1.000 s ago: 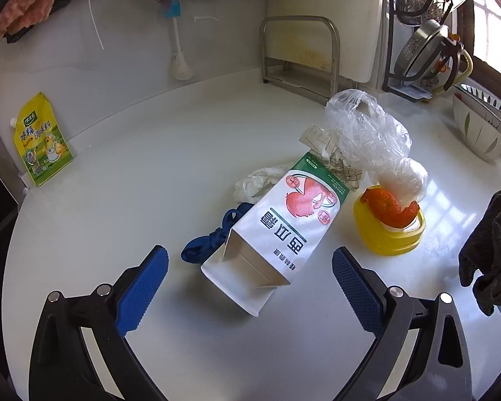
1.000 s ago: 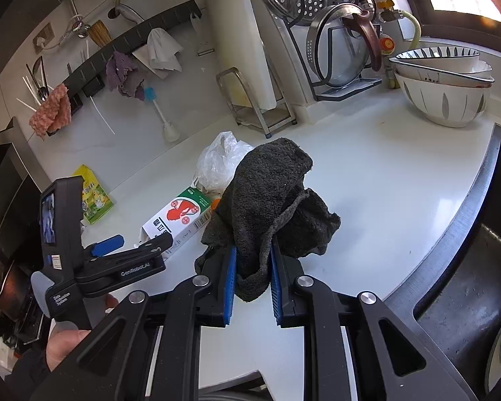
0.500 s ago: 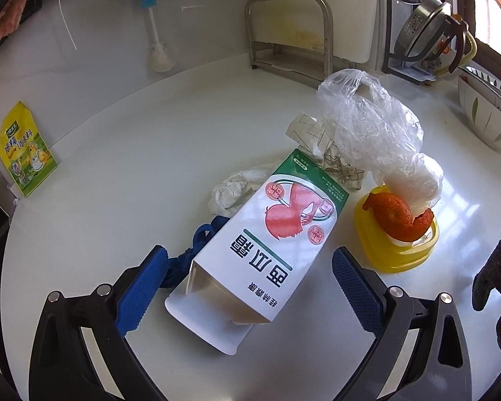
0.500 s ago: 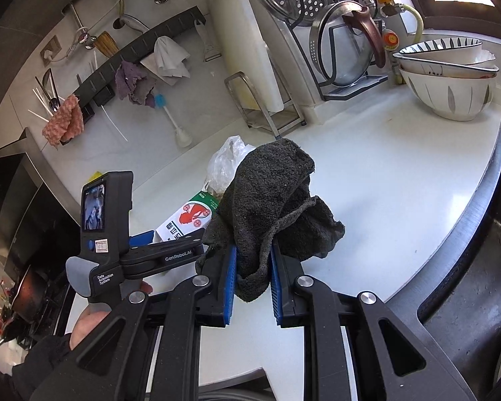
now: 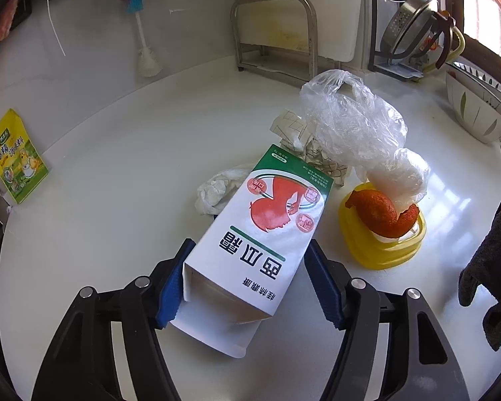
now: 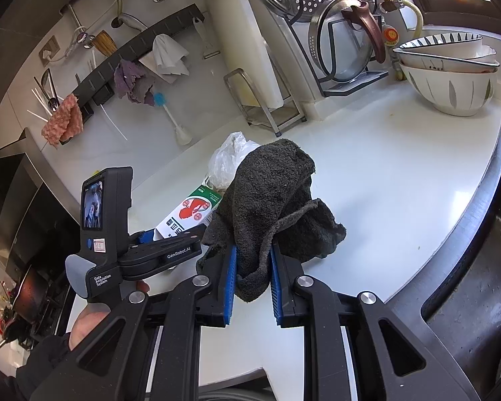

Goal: Collect trash
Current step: 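Carry the carton and cloth in both grippers over the grey basket bin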

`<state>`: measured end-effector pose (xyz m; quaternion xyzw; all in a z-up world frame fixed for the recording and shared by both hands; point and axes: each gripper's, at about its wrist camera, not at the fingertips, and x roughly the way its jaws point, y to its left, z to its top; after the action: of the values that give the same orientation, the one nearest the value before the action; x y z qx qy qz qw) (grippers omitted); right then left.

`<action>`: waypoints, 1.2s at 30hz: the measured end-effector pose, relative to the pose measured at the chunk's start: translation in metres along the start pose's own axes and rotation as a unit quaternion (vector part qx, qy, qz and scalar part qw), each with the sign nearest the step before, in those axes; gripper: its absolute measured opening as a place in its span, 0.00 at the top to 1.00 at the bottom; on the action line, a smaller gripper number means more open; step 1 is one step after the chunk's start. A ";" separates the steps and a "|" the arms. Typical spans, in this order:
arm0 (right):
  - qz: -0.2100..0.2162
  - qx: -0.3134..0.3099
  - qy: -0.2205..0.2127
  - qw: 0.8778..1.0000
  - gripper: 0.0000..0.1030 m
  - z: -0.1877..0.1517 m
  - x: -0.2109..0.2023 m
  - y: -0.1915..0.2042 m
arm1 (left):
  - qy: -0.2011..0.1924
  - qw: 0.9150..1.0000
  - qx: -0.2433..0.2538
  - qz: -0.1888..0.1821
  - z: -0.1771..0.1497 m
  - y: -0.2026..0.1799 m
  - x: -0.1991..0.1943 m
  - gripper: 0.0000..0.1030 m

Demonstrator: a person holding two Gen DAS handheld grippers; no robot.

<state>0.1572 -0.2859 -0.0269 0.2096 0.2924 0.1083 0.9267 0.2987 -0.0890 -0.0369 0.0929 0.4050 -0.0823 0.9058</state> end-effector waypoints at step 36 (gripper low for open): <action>-0.031 -0.037 0.005 0.999 0.83 -0.076 -0.082 0.028 | -0.099 0.994 -0.041 0.003 -0.119 0.008 -0.172 0.43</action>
<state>0.0442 -0.2633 -0.0297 0.1653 0.2994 0.0912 0.9353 0.1018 -0.0410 0.0148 0.0483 0.3160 -0.0714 0.9448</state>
